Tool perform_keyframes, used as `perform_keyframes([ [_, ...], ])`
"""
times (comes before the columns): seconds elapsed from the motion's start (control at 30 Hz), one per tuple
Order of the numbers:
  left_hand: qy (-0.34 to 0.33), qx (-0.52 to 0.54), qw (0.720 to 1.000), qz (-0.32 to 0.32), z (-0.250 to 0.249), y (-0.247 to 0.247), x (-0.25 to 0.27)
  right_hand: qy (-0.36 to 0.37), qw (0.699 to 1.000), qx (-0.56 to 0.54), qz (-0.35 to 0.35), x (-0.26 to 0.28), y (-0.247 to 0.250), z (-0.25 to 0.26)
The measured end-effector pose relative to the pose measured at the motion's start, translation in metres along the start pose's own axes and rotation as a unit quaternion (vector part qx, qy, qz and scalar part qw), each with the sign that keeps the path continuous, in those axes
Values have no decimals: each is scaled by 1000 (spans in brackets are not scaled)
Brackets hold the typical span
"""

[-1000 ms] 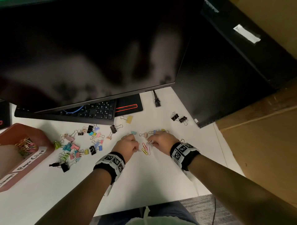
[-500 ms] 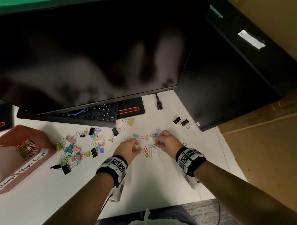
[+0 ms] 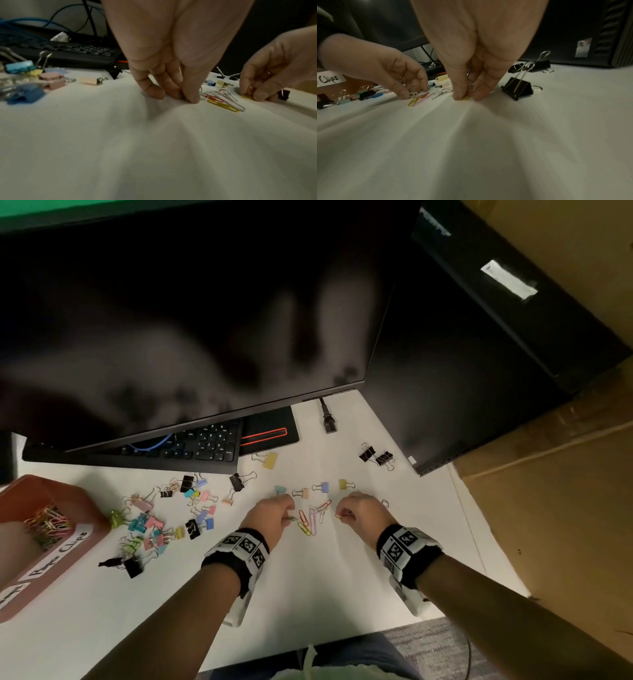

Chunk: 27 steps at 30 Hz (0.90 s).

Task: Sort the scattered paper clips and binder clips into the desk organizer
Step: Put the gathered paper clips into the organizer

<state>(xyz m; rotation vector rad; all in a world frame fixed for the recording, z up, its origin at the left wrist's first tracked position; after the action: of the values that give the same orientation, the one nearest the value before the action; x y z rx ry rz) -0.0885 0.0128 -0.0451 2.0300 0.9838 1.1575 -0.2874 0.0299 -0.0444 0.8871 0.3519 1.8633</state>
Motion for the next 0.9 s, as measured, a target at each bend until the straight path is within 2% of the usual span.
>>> perform_keyframes([
  [0.13,-28,31,999,20,-3,-2,6,-39,999,5,14,-6,0,0],
  [0.27,-71,-16,997,31,-15,-8,5,-20,997,63,40,-7,0,2],
  [0.47,-43,-41,998,28,-17,-8,-8,12,997,55,44,-9,0,2],
  [0.7,-21,-56,998,-4,-4,-4,-8,57,997,-2,55,-8,-4,16],
  [0.9,-22,-31,999,-16,5,-2,-1,59,989,86,107,-23,-13,28],
])
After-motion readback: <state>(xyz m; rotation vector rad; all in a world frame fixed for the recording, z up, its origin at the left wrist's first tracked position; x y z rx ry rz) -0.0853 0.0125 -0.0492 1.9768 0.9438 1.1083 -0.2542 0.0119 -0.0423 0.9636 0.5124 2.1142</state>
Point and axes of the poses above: each hand's wrist, its own x-axis away from the middle knuckle, its own y-axis out of the back of the hand, z = x × y, the point moved 4 cm from there along -x, towards the middle knuckle, and after that the axes turned 8 degrees about -x, right-handed, at the moved point
